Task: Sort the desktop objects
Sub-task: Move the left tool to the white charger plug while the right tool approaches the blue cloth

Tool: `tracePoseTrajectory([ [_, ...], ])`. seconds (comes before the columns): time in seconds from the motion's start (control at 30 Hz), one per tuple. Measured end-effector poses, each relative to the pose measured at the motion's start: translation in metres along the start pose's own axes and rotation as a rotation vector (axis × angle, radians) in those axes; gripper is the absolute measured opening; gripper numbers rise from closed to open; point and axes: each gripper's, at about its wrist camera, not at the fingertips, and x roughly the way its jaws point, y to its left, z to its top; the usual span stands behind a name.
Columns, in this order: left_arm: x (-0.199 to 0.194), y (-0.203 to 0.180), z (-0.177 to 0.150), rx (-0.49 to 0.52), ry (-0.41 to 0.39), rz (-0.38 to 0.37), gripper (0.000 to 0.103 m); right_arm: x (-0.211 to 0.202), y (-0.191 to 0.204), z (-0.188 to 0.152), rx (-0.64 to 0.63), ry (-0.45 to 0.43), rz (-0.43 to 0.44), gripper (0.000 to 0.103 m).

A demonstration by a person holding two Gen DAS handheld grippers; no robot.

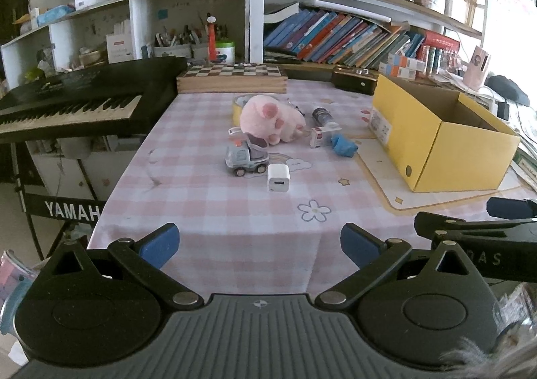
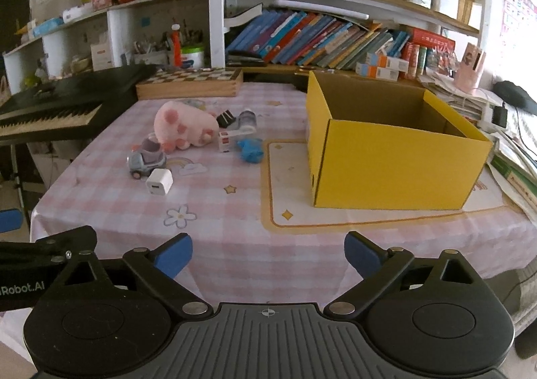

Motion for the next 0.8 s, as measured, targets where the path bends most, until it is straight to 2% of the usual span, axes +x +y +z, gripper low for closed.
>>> tracePoseTrajectory([
  [0.23, 0.016, -0.005, 0.012, -0.001, 0.045, 0.018, 0.101, 0.023, 0.002, 0.016, 0.002, 0.007, 0.036, 0.083],
  [0.3, 0.023, -0.004, 0.018, -0.002, 0.052, 0.018, 0.1, 0.03, 0.002, 0.021, 0.001, 0.008, 0.053, 0.071],
  [0.4, 0.032, -0.004, 0.024, -0.001, 0.055, 0.016, 0.1, 0.043, 0.002, 0.029, -0.002, 0.017, 0.064, 0.062],
  [0.53, 0.048, -0.007, 0.033, 0.001, 0.06, 0.018, 0.1, 0.059, 0.003, 0.04, -0.012, 0.019, 0.079, 0.062],
  [0.8, 0.082, -0.013, 0.048, 0.0, 0.088, 0.016, 0.089, 0.089, 0.009, 0.061, -0.051, 0.02, 0.126, 0.062],
])
